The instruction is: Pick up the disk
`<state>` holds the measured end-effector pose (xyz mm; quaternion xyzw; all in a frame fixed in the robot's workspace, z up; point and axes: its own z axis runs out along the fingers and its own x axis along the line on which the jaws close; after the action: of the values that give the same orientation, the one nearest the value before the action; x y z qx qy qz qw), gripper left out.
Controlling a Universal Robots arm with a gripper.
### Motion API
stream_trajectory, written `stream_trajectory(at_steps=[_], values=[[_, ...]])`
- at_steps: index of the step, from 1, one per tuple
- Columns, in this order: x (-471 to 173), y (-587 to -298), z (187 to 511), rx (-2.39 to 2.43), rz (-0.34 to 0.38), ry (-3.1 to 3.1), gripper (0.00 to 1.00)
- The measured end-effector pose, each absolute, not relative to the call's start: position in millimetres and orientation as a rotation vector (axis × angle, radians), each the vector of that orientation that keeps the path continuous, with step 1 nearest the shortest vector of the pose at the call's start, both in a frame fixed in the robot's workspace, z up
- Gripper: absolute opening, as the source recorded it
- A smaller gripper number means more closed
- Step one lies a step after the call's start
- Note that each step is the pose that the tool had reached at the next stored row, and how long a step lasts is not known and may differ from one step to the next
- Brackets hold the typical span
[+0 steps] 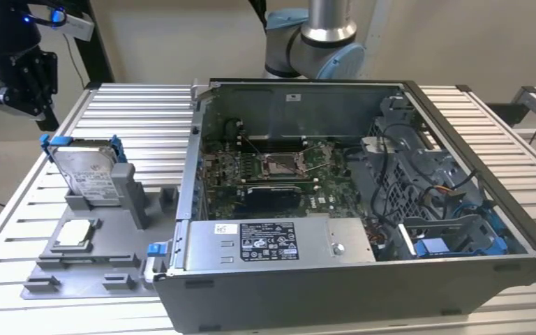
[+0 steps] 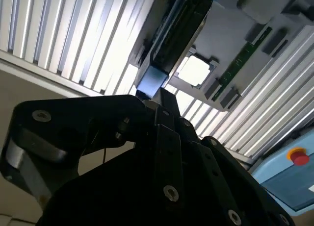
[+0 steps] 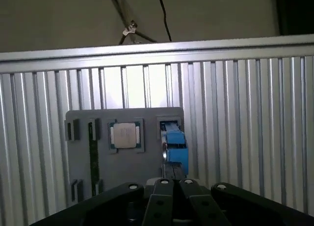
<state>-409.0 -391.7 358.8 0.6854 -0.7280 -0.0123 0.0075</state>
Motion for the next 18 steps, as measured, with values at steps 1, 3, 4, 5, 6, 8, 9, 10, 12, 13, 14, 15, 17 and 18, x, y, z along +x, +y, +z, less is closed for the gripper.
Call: stream_trajectory(at_steps=[1,3,4,5,6,8,9,10,12,13,14,15,17,18], values=[[-409.1,-391.7,358.9,2.153,-0.039,-2.267,0.0],[-409.0,-391.7,358.8,2.161,-0.04,-2.261,0.0],[-409.0,-391.7,358.8,2.161,-0.04,-2.261,0.0],[-409.0,-391.7,358.8,2.161,-0.04,-2.26,0.0],[-409.0,-391.7,358.8,2.161,-0.04,-2.26,0.0],[-409.0,-391.7,358.8,2.161,-0.04,-2.26,0.0],[-409.0,-391.7,358.8,2.161,-0.04,-2.26,0.0],[-409.0,-391.7,358.8,2.161,-0.04,-2.26,1.0],[-409.0,-391.7,358.8,2.161,-0.04,-2.26,1.0],[-409.0,-391.7,358.8,2.161,-0.04,-2.26,1.0],[-409.0,-391.7,358.8,2.161,-0.04,-2.26,1.0],[-409.0,-391.7,358.8,2.161,-0.04,-2.26,1.0],[-409.0,-391.7,358.8,2.161,-0.04,-2.26,1.0],[-409.0,-391.7,358.8,2.161,-0.04,-2.26,1.0]])
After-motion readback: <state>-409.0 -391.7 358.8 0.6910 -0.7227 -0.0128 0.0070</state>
